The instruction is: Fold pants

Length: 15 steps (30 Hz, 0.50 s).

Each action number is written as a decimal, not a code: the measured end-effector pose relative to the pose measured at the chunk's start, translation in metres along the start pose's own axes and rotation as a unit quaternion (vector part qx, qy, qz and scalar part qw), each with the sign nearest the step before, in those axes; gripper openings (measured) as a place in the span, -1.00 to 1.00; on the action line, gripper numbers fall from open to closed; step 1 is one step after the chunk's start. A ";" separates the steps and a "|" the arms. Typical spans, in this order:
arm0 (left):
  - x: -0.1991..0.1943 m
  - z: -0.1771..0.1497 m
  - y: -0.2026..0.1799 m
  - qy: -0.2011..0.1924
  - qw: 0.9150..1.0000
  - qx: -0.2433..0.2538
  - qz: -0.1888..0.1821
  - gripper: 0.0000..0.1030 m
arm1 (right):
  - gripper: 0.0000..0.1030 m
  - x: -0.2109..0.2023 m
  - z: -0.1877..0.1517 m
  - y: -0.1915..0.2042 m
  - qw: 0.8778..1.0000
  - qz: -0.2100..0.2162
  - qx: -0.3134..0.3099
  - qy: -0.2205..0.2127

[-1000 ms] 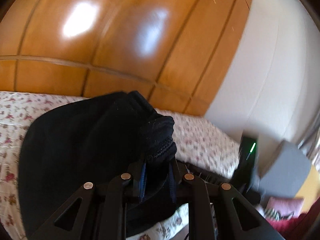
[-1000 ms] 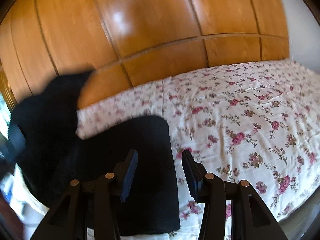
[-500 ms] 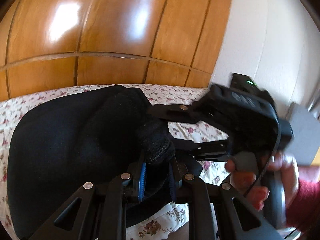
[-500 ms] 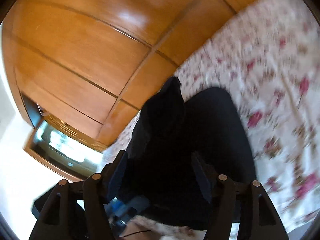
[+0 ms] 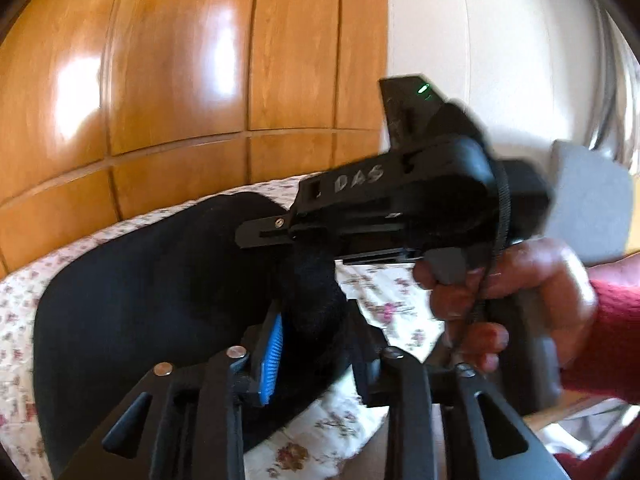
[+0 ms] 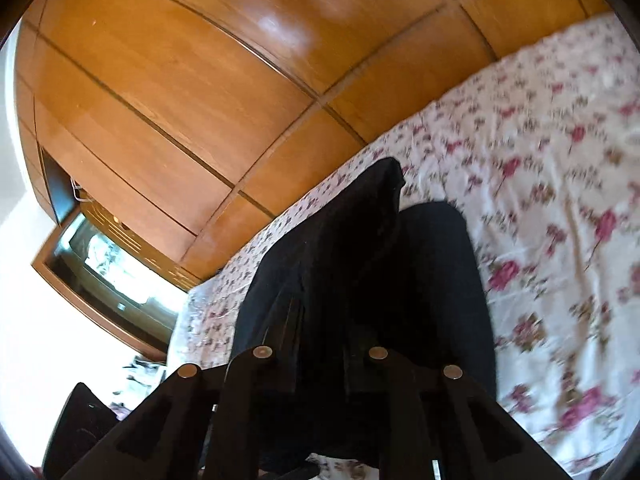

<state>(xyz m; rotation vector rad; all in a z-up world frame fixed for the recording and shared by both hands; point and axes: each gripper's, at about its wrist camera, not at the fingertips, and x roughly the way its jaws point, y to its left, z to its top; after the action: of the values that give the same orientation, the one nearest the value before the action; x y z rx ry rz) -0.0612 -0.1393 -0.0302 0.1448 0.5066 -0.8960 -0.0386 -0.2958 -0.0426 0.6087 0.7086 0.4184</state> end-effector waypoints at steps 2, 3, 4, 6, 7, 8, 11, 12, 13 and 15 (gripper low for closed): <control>-0.007 -0.001 0.005 -0.010 1.000 -0.008 -0.010 -0.39 | -0.72 0.001 0.000 -0.008 0.999 -0.038 -0.007 -0.001; -0.010 -0.001 0.008 -0.014 1.000 -0.013 -0.004 -0.39 | -0.72 0.003 -0.001 -0.016 0.999 -0.051 0.000 0.002; -0.013 -0.001 0.012 -0.018 1.000 -0.023 0.000 -0.39 | -0.72 0.008 -0.003 -0.024 0.998 -0.065 0.010 0.011; -0.016 -0.002 0.029 -0.020 0.998 -0.057 0.013 -0.38 | -0.72 0.017 -0.008 -0.036 0.996 -0.079 0.023 0.024; -0.016 -0.002 0.038 -0.014 0.997 -0.075 0.029 -0.38 | -0.72 0.017 -0.009 -0.038 0.997 -0.075 0.029 0.020; -0.015 -0.003 0.050 -0.008 0.994 -0.097 0.050 -0.38 | -0.72 0.017 -0.009 -0.037 0.997 -0.073 0.031 0.017; -0.017 -0.008 0.090 0.012 0.980 -0.167 0.109 -0.38 | -0.72 0.014 -0.004 -0.024 0.997 -0.081 0.011 0.014; -0.019 -0.009 0.103 0.011 0.975 -0.185 0.123 -0.38 | -0.72 0.009 -0.001 -0.018 0.997 -0.076 0.004 0.004; -0.022 -0.010 0.114 0.010 0.971 -0.197 0.134 -0.38 | -0.72 0.000 0.001 -0.016 0.997 -0.073 -0.002 -0.003; -0.026 -0.011 0.127 0.005 0.966 -0.207 0.154 -0.38 | -0.72 -0.008 0.006 -0.005 0.996 -0.084 -0.030 -0.019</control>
<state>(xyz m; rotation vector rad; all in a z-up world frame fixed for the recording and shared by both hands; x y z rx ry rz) 0.0200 -0.0379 -0.0380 -0.1500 0.6506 -0.4726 -0.0392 -0.3066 -0.0385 0.4952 0.7035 0.2706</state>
